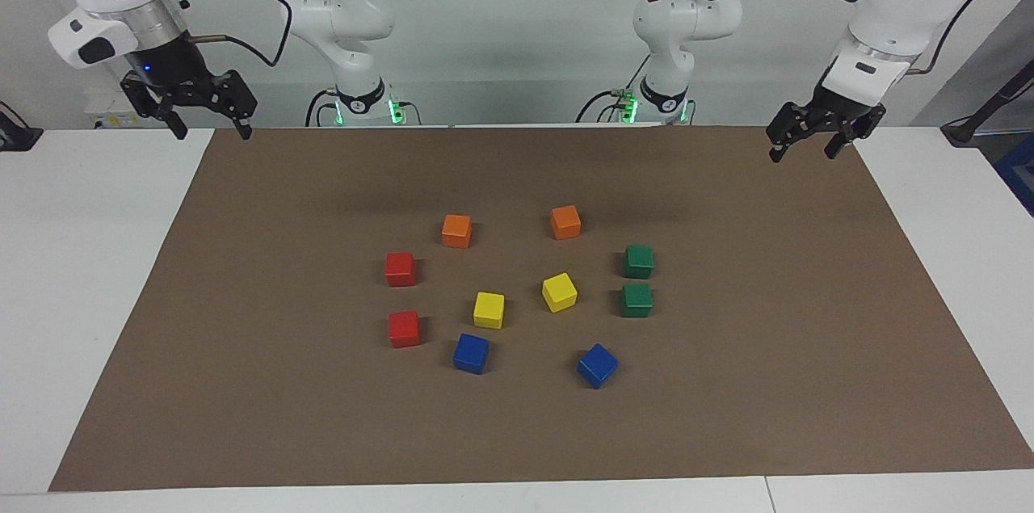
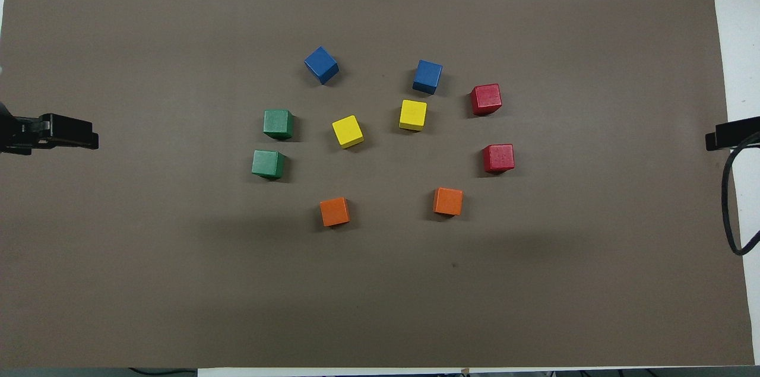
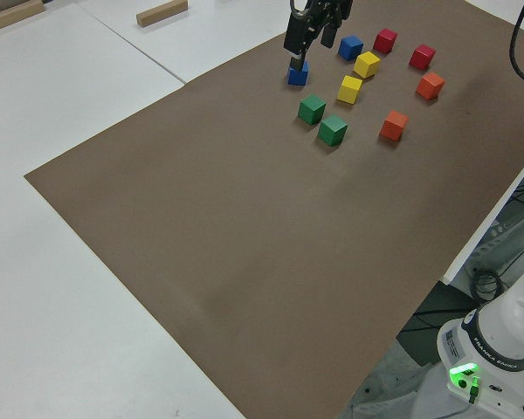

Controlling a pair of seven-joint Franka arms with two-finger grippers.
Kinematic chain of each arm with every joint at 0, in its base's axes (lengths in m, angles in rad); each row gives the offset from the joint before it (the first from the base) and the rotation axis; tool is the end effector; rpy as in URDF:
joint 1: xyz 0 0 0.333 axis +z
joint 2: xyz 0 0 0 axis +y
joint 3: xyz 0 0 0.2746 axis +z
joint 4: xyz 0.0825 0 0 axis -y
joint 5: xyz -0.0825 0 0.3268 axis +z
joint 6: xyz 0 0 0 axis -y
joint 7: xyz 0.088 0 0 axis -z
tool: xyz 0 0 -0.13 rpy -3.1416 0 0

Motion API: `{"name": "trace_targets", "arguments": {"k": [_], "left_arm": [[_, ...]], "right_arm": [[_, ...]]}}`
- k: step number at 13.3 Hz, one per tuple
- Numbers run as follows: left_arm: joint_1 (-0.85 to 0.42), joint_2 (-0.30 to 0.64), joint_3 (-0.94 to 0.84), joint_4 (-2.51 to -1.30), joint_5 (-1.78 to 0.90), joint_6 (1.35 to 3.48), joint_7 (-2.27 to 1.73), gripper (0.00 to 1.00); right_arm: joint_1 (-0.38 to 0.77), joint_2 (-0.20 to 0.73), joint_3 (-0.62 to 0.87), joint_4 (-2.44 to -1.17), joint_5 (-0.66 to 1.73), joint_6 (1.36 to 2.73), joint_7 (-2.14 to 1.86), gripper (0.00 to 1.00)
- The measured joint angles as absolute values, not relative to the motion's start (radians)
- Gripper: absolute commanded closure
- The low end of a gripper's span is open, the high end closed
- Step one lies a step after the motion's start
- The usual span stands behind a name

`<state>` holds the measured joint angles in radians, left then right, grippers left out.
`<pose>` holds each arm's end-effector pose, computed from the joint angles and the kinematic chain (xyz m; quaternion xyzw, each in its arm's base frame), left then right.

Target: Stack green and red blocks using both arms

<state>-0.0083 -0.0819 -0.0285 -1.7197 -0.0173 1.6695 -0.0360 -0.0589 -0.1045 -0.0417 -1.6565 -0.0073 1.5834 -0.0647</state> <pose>0.4830 -0.0203 0.5467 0.9998 0.0003 0.0156 0.0080 0.4681 -0.0491 0.5761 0.9997 -0.0179 0.0155 0.0028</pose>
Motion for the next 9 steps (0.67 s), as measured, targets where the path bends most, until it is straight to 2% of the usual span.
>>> {"name": "trace_targets", "arguments": {"k": [9], "left_arm": [[-0.009,-0.083,-0.03,-1.719,-0.017,1.67,-0.037,0.0]], "right_arm": [[-0.056,-0.106,-0.04,-1.663,-0.039,1.583,-0.043,0.0]]}}
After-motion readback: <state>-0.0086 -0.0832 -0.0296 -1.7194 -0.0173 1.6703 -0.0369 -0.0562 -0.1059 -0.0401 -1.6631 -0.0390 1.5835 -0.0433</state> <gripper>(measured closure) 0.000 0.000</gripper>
